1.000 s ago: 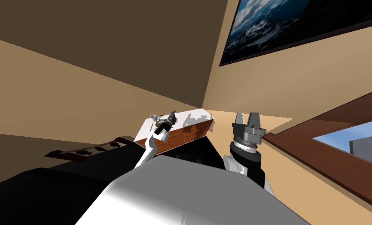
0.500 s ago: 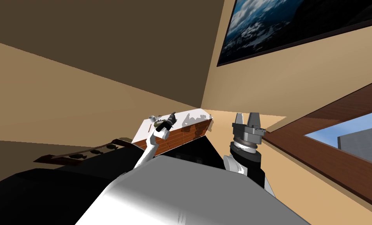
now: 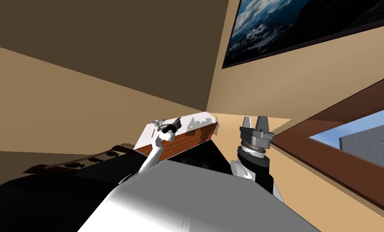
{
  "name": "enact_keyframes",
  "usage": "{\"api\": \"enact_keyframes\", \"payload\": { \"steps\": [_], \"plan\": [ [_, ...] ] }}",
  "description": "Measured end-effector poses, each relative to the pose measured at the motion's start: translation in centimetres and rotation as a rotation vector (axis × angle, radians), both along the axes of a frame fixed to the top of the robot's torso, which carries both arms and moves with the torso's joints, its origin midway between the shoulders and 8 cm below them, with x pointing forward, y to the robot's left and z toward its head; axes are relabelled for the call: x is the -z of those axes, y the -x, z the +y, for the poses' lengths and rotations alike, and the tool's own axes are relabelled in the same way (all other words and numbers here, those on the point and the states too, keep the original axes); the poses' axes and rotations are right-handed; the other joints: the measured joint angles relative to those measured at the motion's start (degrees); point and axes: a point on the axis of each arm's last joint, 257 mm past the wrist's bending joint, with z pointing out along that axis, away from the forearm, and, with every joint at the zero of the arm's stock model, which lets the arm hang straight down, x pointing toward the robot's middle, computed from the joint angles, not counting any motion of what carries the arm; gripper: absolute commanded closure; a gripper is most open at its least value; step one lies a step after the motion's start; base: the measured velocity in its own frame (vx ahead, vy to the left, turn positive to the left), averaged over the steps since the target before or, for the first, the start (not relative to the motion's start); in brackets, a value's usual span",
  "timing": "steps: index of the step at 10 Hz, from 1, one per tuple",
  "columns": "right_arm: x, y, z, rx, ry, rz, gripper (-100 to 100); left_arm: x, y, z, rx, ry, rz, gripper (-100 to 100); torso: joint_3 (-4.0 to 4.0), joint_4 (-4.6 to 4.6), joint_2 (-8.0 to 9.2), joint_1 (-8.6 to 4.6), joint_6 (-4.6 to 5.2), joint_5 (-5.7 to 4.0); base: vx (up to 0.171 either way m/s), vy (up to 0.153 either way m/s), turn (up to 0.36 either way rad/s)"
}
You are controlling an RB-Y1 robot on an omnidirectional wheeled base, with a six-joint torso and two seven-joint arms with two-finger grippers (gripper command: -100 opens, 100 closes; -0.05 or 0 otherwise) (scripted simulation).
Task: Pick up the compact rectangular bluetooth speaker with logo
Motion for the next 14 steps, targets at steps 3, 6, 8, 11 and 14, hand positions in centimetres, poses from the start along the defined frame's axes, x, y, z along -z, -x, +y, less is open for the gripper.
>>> {"api": "enact_keyframes", "payload": {
  "steps": [3,6,8,11,14],
  "plan": [
    [0.0,0.0,0.0,0.0,0.0,0.0,0,2.0,-0.2,1.0,-0.024,0.01,0.083,-100,0.0,0.0,0.0,0.01,-0.01,0.0,0.012,0.005,-0.057],
    [0.0,0.0,0.0,0.0,0.0,0.0,0,4.1,-0.3,2.2,-0.052,0.019,0.168,-100,-0.01,0.0,-0.01,0.02,-0.01,0.01,0.014,0.008,-0.06],
    [0.0,0.0,0.0,0.0,0.0,0.0,0,5.5,-0.5,3.2,-0.077,0.028,0.23,-100,-0.02,-0.01,-0.04,0.04,-0.01,0.01,0.025,0.017,-0.088],
    [0.0,0.0,0.0,0.0,0.0,0.0,0,7.6,-0.1,5.0,-0.115,0.039,0.325,-100,-0.02,-0.01,-0.03,0.04,-0.01,0.01,0.02,0.018,-0.048],
    [0.0,0.0,0.0,0.0,0.0,0.0,0,9.5,0.4,6.3,-0.151,0.049,0.41,-100,-0.01,0.0,-0.02,0.03,-0.02,0.01,0.018,0.017,-0.054]
  ]
}}
